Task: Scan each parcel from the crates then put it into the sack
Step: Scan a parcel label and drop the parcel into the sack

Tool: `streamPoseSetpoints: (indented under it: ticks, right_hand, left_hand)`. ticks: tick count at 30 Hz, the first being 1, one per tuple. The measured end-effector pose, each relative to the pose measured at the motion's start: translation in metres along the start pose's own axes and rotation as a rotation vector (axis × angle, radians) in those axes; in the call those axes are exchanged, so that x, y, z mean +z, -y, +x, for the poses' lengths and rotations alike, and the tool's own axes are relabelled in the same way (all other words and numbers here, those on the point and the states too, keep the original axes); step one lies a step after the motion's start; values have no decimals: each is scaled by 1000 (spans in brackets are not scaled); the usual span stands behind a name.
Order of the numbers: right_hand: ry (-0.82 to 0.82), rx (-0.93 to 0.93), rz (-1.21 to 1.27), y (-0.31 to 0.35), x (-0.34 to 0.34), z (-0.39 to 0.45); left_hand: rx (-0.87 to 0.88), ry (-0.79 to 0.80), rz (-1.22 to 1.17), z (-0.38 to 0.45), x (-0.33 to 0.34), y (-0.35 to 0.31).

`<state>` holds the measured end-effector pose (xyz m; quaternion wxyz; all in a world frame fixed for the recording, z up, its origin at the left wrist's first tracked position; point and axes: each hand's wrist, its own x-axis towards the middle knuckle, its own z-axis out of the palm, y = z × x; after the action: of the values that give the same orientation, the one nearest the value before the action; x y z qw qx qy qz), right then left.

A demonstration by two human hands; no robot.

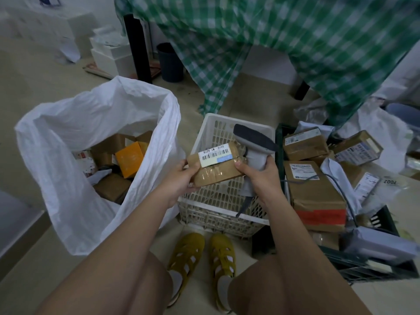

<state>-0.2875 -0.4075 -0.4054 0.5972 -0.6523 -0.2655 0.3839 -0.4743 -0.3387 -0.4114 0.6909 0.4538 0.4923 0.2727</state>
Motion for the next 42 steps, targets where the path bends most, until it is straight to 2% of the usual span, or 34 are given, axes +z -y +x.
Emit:
streamPoseSetpoints:
  ticks: [4,7,10,17,25,42]
  right_hand:
    - [-37,-1,4,2,-1,0]
    - [-68,-72,-57,4,-6,-4]
    - [-13,-131,-121,7,-9,-13]
    - [131,-93,-185,9,-12,-27]
    - [265,-149,-333,4,-22,-51]
    - [307,-187,-314,9,-25,-58]
  left_hand:
    - [73,-77,-46,1,-2,-2]
    - [132,-124,-13,2,-4,-1]
    - [132,-149,-10,6,-5,1]
    - [131,-197,-10,14,-6,5]
    - [134,-209,-16,15,-4,5]
    - [128,-222,-23,19,-3,8]
